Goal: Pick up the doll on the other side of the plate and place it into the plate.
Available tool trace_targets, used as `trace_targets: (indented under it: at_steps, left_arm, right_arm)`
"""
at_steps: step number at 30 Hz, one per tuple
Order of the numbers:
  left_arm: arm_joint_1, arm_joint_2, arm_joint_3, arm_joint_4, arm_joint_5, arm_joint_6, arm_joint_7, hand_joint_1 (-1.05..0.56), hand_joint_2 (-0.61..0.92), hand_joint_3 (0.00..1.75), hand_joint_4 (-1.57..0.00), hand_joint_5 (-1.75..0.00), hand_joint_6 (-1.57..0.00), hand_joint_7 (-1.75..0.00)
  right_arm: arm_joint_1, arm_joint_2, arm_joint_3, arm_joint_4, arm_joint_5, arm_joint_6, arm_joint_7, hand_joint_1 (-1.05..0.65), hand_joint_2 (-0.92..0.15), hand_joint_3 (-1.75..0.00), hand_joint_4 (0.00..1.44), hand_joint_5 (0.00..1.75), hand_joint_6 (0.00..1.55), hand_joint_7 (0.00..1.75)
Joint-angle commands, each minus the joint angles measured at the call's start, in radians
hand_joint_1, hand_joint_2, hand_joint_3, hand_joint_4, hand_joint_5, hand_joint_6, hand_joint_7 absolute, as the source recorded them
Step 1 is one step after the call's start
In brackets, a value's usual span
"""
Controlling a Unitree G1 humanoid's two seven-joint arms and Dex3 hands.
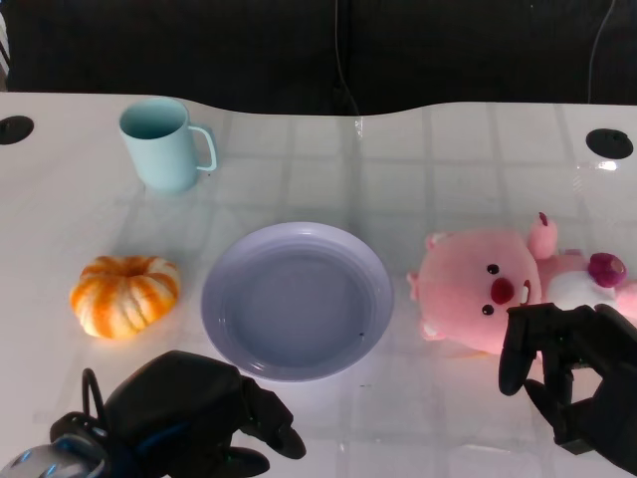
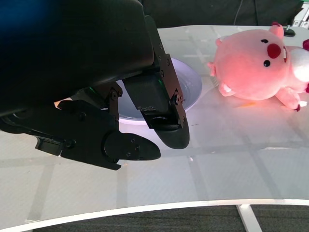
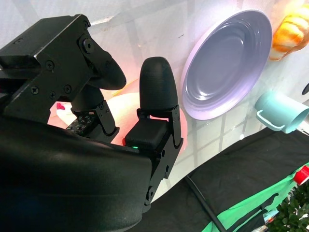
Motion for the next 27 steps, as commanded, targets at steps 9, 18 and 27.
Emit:
trace_targets:
  at_steps: [9, 18, 27]
  left_arm:
    - [-0.001, 0.015, 0.005, 0.002, 0.001, -0.011, -0.005, -0.25, 0.92, 0.25, -0.79, -1.18, -1.09, 0.00]
    - [-0.004, 0.013, 0.000, -0.003, 0.005, 0.000, -0.010, -0.25, 0.92, 0.25, -0.79, -1.17, -1.09, 0.00]
    - [-0.001, 0.016, 0.001, -0.005, 0.002, -0.005, -0.008, -0.24, 0.92, 0.25, -0.79, -1.17, -1.09, 0.00]
  right_arm:
    - [-0.009, -0.020, -0.014, -0.009, -0.001, 0.014, 0.001, 0.05, -0.39, -1.31, 0.83, 1.75, 0.78, 1.44]
    - [-0.011, -0.022, -0.013, -0.004, -0.007, 0.002, -0.003, 0.04, -0.38, -1.33, 0.83, 1.74, 0.79, 1.42]
    - [-0.009, -0.019, -0.014, 0.007, 0.003, -0.015, -0.005, 0.05, -0.39, -1.32, 0.83, 1.75, 0.79, 1.43]
